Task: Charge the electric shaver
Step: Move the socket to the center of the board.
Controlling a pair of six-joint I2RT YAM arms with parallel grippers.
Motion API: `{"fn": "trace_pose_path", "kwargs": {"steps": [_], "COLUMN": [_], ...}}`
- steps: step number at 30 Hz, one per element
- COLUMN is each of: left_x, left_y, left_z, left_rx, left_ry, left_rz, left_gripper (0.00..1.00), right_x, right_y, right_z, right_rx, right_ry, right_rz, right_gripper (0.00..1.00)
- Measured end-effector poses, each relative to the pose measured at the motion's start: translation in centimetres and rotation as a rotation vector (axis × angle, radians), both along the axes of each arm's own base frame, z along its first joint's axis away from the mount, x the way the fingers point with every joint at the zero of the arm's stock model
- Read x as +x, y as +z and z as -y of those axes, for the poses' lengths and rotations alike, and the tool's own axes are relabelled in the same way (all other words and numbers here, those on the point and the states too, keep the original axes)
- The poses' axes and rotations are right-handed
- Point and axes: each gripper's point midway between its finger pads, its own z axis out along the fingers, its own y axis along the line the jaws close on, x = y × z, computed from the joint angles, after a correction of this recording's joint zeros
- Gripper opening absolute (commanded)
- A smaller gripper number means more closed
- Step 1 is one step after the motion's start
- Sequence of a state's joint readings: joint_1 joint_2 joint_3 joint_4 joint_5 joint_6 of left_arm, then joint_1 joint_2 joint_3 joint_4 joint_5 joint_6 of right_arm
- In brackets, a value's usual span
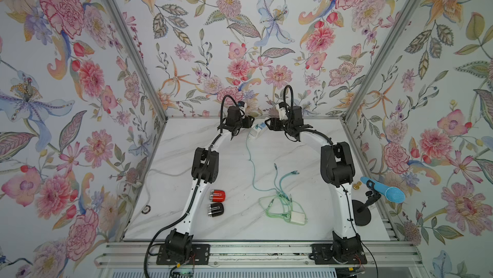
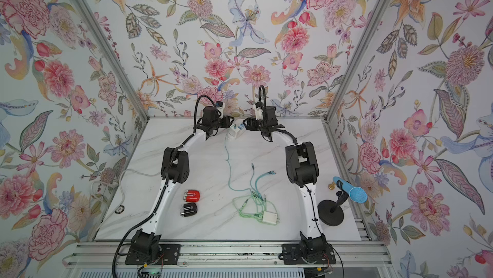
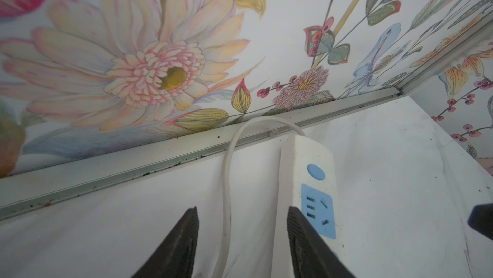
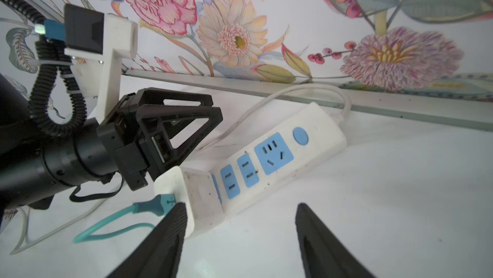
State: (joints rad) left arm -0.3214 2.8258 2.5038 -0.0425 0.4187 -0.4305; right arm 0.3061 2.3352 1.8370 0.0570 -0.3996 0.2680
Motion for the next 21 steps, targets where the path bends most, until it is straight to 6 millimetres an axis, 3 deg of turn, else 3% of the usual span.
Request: {"fn": "trace_pose_path", "kwargs": {"steps": [4, 11, 17, 21], "left_x": [-1.8, -4.2, -5.3, -6.2], "left_y": [-3.8, -3.8, -3.7, -3.8], "left_z": [0.0, 0.0, 0.0, 0.4], "left_rx": [0.032, 0.045, 0.041, 0.032], "left_ry": [-0.032, -0.048, -0.053, -0.059], "left_rz": [-0.064, -0.085, -0.076, -0.071], "left_gripper": [0.55, 0.55, 0.55, 0.55], "right_x": [-1.2, -1.4, -1.3, 0.3], "right_y": [-1.0, 0.3, -0.3, 0.0], "right_z": [0.2, 0.7, 1.3, 1.2], "right_rx": [-0.01, -0.009, -0.045, -0.093], "right_ry": [0.004, -0.017, -0.057, -0.111], "right_rz": [-0.03, 0.004, -0.021, -0.019], "right_gripper": [0.68, 0.68, 0.67, 0.67]}}
